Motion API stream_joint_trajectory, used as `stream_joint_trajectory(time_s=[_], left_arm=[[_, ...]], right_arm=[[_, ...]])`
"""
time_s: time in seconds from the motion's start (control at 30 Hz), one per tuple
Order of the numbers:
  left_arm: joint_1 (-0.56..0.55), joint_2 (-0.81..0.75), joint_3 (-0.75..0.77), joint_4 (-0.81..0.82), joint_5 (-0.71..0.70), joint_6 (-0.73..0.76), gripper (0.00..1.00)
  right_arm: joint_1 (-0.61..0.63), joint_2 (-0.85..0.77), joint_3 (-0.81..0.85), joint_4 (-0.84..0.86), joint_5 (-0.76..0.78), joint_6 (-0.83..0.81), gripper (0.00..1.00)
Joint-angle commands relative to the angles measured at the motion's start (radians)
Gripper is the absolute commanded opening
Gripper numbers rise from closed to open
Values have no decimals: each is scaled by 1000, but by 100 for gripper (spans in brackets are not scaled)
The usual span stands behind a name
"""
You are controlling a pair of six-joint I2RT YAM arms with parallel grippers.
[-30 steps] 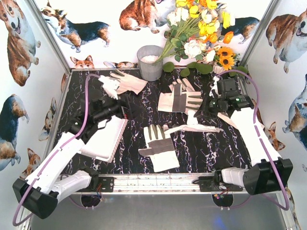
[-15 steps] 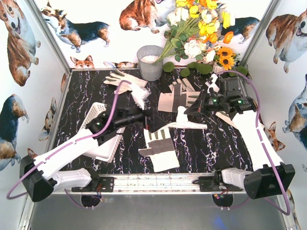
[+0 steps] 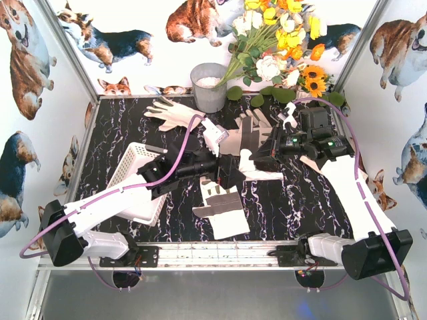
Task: Put the gloves into the storage basket
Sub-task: Place the glove at the center of the board.
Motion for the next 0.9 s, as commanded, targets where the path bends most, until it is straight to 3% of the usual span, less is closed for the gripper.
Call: stream_joint_trajectory(time_s=[0.0, 0.23, 0.57, 0.7, 0.87], left_arm=[[-10, 2, 35, 1, -14, 26, 93], [12, -158, -19, -41, -228, 28, 100], [210, -249, -31, -189, -247, -23, 100], [265, -268, -65, -191, -248, -54, 100], [327, -289, -111, -200, -234, -96, 100]], right_arm=[[3, -40, 39, 53, 39, 20, 0], [-12, -123, 22, -43, 481, -83, 0], [-115, -131, -75, 19, 844, -128, 0], [-97, -162, -245, 158, 876, -66, 0], [-27, -84, -399, 278, 759, 39, 0]])
